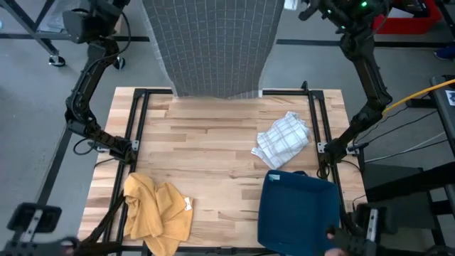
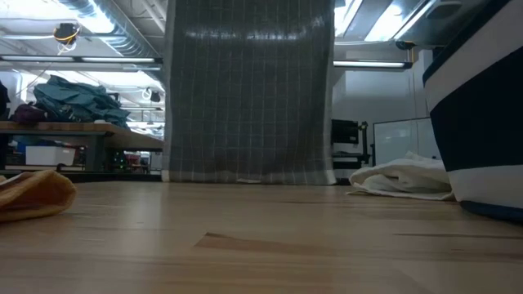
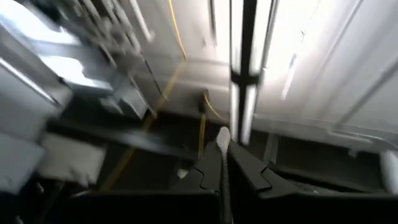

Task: Fold towel
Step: Fold the gray kitchen towel

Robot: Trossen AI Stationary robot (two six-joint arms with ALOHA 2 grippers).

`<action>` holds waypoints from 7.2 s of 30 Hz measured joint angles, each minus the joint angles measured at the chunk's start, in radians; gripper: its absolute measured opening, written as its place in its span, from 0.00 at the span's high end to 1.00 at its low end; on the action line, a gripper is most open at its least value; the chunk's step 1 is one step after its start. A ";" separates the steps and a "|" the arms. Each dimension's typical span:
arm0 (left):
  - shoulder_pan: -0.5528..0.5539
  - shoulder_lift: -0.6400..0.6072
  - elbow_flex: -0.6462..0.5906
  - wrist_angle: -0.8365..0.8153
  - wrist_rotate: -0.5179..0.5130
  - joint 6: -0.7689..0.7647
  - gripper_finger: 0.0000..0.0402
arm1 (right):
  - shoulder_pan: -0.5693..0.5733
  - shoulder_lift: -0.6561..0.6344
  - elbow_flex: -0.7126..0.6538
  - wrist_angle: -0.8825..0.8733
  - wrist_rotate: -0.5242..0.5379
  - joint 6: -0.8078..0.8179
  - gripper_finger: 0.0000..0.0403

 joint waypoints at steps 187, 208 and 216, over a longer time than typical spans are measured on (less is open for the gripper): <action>0.258 -0.794 -0.819 -1.982 -0.055 1.294 1.00 | 0.461 0.063 -0.873 -0.437 -0.014 -0.211 1.00; 0.258 -0.802 -0.845 -2.192 -0.060 1.380 1.00 | 0.602 0.064 -1.109 -0.235 -0.043 -0.032 1.00; 0.238 -0.814 -0.882 -2.167 -0.091 1.346 1.00 | 0.602 0.064 -1.141 -0.209 -0.035 -0.032 1.00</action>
